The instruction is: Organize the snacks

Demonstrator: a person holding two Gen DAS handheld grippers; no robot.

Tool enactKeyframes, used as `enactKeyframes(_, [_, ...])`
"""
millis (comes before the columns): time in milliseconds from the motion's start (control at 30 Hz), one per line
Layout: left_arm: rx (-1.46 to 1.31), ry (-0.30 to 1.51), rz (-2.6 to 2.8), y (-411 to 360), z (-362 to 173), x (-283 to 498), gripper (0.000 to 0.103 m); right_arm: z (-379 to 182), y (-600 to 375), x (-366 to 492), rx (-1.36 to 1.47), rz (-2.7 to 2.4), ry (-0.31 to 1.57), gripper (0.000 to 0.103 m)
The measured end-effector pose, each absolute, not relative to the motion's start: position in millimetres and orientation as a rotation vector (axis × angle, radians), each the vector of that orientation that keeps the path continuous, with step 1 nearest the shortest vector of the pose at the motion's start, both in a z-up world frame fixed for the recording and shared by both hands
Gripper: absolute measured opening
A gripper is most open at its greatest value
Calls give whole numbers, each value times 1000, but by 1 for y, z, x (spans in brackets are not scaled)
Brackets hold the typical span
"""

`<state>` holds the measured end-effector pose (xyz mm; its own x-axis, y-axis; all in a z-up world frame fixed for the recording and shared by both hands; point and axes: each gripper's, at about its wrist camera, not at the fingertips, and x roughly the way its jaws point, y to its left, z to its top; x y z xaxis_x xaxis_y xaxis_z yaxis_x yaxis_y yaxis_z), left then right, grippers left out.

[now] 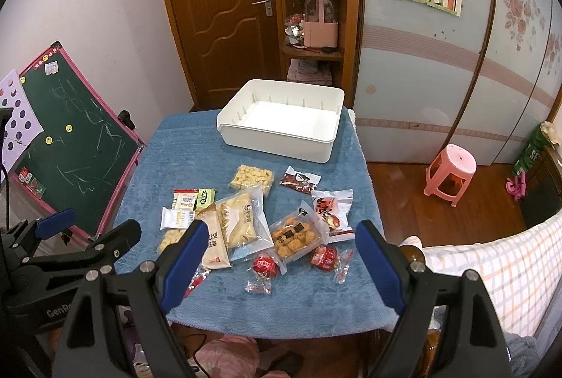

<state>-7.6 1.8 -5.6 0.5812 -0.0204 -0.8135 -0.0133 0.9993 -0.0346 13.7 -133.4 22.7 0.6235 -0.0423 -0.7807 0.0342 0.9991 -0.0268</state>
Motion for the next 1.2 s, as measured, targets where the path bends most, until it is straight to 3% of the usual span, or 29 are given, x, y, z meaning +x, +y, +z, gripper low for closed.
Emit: enactKeyframes(1200, [-27, 1034, 8, 2, -23, 7, 100, 2, -130, 28, 11, -19, 950, 87])
